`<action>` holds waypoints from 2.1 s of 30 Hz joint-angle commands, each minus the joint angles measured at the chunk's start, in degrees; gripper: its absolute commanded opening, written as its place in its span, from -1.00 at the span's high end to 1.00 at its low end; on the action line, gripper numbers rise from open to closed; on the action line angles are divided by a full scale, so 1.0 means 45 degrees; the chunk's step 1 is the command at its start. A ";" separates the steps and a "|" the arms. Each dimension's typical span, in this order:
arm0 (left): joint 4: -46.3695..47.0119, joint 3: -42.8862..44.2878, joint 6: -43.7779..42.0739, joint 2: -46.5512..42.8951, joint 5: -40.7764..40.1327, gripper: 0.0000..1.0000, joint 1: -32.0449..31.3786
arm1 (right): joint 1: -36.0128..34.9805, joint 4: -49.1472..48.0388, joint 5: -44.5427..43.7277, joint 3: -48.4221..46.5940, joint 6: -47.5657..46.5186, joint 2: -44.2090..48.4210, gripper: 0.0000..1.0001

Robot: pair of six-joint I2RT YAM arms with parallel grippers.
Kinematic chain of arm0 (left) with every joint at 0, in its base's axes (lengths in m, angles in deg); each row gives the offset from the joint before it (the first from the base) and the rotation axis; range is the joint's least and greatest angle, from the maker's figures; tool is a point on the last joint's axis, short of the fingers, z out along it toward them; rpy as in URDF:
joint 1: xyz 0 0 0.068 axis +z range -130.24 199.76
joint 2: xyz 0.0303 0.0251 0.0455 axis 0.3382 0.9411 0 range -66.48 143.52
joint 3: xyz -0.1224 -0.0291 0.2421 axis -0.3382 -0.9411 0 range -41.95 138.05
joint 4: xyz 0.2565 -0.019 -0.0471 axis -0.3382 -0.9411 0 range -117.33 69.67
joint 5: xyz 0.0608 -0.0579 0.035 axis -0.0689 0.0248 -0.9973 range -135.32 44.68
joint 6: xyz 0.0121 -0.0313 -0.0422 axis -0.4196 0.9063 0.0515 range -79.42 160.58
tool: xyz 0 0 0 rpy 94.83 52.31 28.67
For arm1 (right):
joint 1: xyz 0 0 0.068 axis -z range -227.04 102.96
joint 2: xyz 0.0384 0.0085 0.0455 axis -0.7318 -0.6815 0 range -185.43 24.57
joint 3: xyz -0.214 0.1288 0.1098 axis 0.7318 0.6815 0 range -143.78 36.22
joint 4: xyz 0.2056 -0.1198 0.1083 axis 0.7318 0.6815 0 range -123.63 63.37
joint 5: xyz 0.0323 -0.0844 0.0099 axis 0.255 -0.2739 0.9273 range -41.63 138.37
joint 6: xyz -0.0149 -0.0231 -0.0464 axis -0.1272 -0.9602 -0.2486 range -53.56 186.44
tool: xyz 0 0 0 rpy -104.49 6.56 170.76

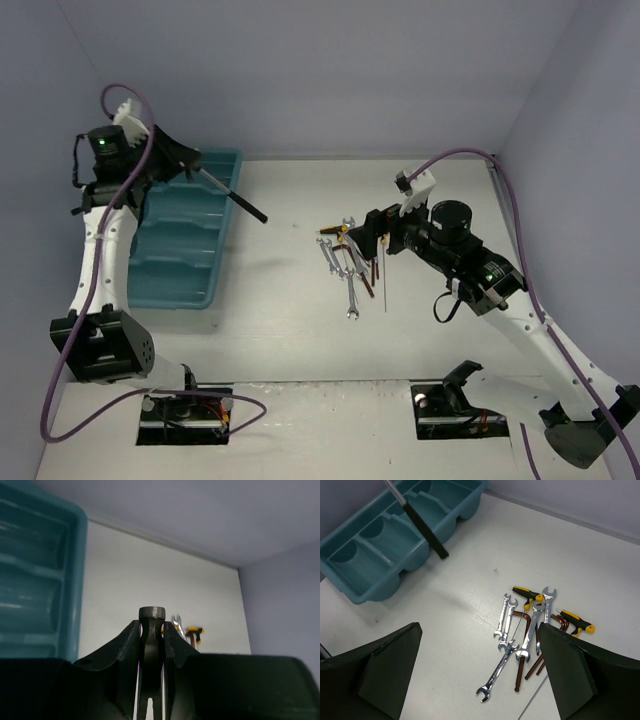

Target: Sort the tools into containers

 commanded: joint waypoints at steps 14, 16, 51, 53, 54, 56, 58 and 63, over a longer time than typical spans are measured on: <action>0.7107 0.5291 0.4793 0.7129 0.3632 1.00 0.3073 | 0.0130 -0.0582 -0.0092 -0.0130 0.0543 -0.2365 -1.00; 0.7483 0.6111 0.5073 0.7817 0.3608 1.00 0.3158 | 0.0154 -0.0583 -0.0213 -0.0057 0.0592 -0.2450 -1.00; 0.6032 0.6286 0.2491 1.0966 0.0151 -0.51 0.3124 | 0.0360 -0.0595 -0.0751 0.0613 0.0712 -0.3139 -1.00; 0.5142 0.6282 0.1366 1.0653 -0.0688 -0.51 0.3051 | 0.0383 -0.0595 -0.0739 0.0687 0.0718 -0.3106 -1.00; 0.4841 0.6304 0.0972 1.0571 -0.1023 -0.51 0.3039 | 0.0394 -0.0595 -0.0716 0.0699 0.0729 -0.3105 -1.00; 0.4268 0.6366 0.0144 1.0408 -0.1481 -0.52 0.3005 | 0.0396 -0.0595 -0.0697 0.0724 0.0747 -0.3086 -1.00; 0.3977 0.6353 -0.0418 1.0198 -0.1635 -0.52 0.2916 | 0.0396 -0.0595 -0.0726 0.0740 0.0717 -0.3086 -1.00; 0.2830 0.6315 -0.1940 0.9392 -0.1829 -0.51 0.2392 | 0.0416 -0.0595 -0.0881 0.0661 0.0627 -0.3144 -1.00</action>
